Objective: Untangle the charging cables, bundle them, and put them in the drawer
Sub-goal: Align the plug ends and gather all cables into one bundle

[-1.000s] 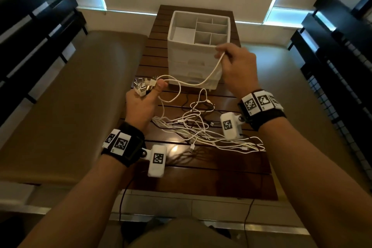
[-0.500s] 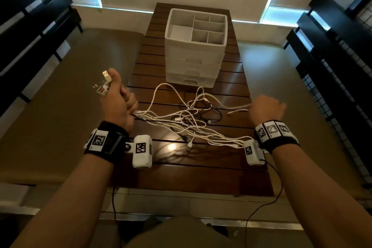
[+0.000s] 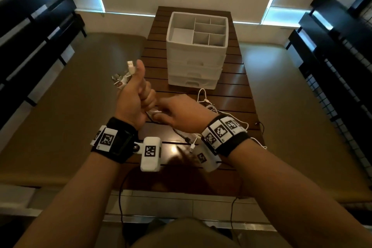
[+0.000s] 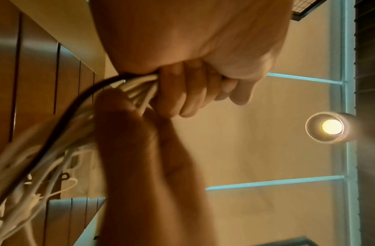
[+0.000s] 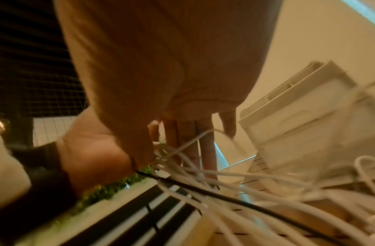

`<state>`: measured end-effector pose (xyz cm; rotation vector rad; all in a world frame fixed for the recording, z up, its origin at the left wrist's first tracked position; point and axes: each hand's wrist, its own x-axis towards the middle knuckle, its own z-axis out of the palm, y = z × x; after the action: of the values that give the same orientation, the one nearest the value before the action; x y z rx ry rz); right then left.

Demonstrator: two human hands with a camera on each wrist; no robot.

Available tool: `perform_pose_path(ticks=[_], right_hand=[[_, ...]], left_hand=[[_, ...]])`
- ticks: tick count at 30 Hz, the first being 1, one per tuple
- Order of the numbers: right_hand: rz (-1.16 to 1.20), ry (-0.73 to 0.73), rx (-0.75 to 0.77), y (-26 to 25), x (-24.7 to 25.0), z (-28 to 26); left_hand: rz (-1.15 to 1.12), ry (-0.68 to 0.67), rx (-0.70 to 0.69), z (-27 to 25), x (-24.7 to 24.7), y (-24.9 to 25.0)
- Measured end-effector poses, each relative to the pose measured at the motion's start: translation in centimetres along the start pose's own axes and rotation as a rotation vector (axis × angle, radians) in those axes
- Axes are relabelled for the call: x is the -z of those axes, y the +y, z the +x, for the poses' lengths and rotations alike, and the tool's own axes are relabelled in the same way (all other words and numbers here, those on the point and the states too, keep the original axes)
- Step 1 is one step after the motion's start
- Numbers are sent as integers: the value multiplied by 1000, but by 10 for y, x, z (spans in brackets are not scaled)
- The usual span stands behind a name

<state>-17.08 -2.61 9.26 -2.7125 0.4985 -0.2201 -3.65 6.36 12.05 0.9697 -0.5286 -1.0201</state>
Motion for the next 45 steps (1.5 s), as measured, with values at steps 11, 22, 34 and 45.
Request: perform_pose_path(ticks=[11,22,34,45], right_hand=[[-261,132,-306,113,3,-87],[-455,35,-622,177,-5,-152],[52,-96,-473,107,27,-99],[91,123,-167,-23,-18,22]], left_hand=[[-103,166,-76,0,24,7],[-51,206,-92,2,31,4],[-77,224,-76,5,24,4],[-160,31,-72,2,5,13]])
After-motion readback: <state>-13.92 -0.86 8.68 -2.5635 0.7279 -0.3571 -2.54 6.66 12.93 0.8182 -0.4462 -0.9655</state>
